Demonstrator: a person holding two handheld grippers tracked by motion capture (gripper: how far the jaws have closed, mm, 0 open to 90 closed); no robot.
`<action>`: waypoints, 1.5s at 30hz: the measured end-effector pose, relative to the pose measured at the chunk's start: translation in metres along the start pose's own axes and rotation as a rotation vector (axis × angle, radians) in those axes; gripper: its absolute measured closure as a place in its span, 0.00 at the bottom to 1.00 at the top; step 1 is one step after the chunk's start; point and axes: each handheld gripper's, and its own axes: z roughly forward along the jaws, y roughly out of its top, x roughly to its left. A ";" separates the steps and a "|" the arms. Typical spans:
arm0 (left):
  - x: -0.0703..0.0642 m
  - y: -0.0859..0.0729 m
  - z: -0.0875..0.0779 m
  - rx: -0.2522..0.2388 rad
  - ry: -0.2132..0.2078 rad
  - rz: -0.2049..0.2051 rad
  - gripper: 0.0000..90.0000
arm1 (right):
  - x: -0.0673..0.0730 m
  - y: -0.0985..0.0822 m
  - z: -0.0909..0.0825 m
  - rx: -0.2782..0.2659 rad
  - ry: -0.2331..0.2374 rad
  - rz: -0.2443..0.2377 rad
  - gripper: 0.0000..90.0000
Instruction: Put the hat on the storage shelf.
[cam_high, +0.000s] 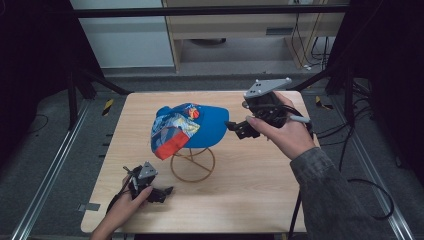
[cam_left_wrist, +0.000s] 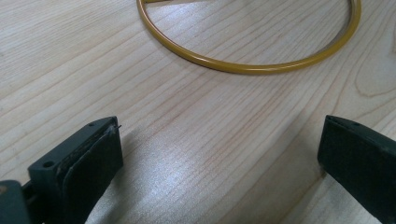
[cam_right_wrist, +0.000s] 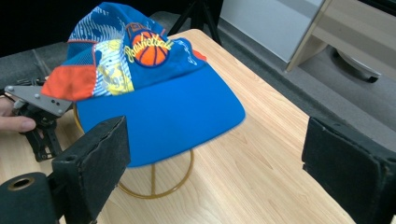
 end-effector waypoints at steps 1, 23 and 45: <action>0.000 0.000 0.000 0.000 0.000 0.000 0.00 | -0.001 -0.002 -0.002 -0.004 -0.003 0.004 0.09; 0.000 0.000 0.000 -0.001 0.000 -0.004 0.00 | -0.015 -0.060 -0.011 0.024 -0.057 0.067 0.09; 0.000 0.000 0.000 0.004 0.001 0.001 0.00 | -0.015 -0.119 0.010 0.075 -0.054 0.097 0.13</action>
